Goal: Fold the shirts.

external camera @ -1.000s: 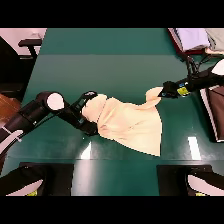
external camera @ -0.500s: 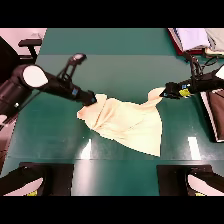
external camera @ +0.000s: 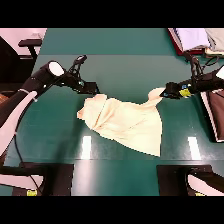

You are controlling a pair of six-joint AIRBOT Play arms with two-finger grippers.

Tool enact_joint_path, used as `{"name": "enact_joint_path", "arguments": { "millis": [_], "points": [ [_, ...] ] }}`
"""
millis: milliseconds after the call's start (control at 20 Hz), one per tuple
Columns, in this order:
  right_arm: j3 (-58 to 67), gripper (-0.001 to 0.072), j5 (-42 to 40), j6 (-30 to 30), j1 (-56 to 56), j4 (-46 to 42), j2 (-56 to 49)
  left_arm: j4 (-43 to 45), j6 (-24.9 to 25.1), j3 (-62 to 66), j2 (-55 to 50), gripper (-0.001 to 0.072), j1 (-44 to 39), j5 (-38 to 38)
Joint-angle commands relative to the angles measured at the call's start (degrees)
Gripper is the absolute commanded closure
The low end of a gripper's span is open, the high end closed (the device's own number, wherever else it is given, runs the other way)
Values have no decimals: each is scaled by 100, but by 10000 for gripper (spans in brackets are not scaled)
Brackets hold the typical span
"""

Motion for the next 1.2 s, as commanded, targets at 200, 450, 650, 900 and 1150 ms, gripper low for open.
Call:
{"name": "enact_joint_path", "arguments": {
  "millis": [200,450,650,900,1150],
  "points": [
    [-2,700,7,2,9,2,2,-227,479,391,-597,145,39,-374],
    [-2,700,7,4,9,4,4,-267,988,391,-592,308,-37,-876],
    [2,700,9,2,9,4,7,-275,977,577,-549,680,24,-804],
    [807,700,17,-4,-378,-9,461,-280,586,1790,168,681,468,-1276],
    [2859,700,13,-264,-1086,-9,1158,44,490,2918,2205,681,1001,-627]
  ]
}}
